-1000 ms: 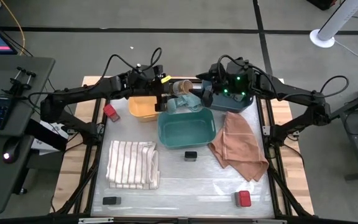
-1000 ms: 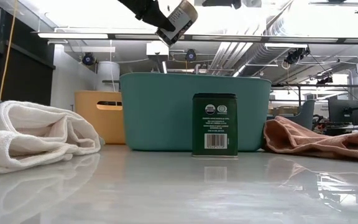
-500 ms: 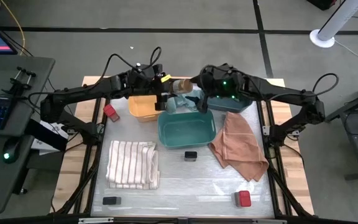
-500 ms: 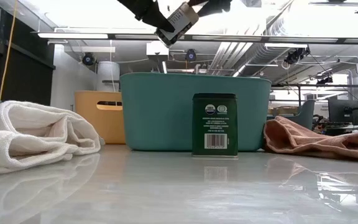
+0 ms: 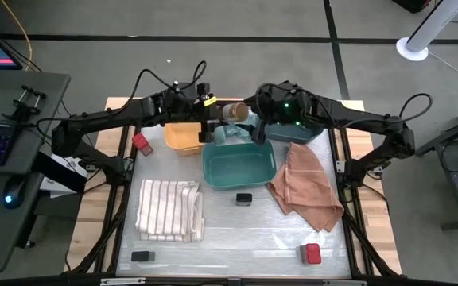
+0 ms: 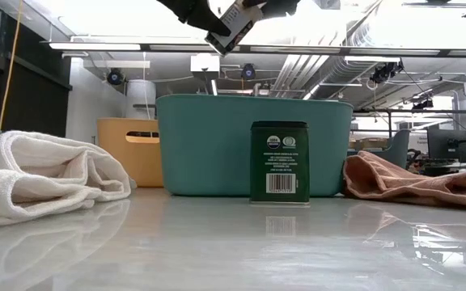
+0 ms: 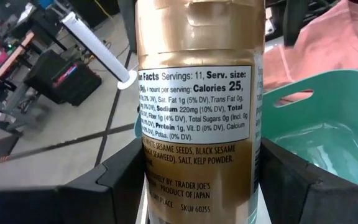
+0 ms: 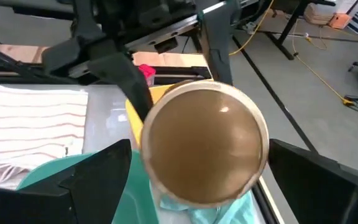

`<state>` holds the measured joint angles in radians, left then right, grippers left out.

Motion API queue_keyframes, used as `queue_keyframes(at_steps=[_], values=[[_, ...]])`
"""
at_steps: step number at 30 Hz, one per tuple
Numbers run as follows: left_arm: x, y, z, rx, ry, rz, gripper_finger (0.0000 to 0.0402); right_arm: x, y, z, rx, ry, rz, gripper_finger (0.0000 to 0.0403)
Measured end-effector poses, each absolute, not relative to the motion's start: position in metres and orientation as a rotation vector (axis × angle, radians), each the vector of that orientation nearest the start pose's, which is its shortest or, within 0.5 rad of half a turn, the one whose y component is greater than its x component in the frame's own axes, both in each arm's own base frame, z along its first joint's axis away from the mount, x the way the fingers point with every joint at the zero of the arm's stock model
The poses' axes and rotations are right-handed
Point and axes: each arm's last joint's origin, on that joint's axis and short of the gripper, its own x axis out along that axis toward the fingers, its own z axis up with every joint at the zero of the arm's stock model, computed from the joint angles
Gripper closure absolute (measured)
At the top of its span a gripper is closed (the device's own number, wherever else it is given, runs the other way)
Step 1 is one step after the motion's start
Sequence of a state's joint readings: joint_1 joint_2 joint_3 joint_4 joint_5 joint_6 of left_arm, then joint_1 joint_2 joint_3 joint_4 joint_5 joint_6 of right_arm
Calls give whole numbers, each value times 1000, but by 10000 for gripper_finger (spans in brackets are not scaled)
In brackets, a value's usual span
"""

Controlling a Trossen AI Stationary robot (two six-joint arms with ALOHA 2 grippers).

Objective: Sort spices by type
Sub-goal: Put the gold seasoning bottle into the blue bin

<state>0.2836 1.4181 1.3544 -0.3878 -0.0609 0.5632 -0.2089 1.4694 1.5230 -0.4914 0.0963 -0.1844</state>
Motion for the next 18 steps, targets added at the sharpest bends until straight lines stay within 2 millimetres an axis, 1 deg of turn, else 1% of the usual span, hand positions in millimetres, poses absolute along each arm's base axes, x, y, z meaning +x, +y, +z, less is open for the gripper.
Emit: queue_keyframes(at_steps=[6, 11, 14, 18], values=[[302, 89, 366, 497, 535, 198, 174, 320, -70, 399, -150, 422, -240, 34], [302, 89, 366, 490, 535, 200, 174, 320, -69, 401, -120, 404, -220, 37], [302, 89, 366, 489, 534, 200, 174, 321, -69, 401, -100, 401, -224, 52], [302, 89, 366, 487, 532, 196, 174, 324, -70, 397, -98, 413, -231, 88]])
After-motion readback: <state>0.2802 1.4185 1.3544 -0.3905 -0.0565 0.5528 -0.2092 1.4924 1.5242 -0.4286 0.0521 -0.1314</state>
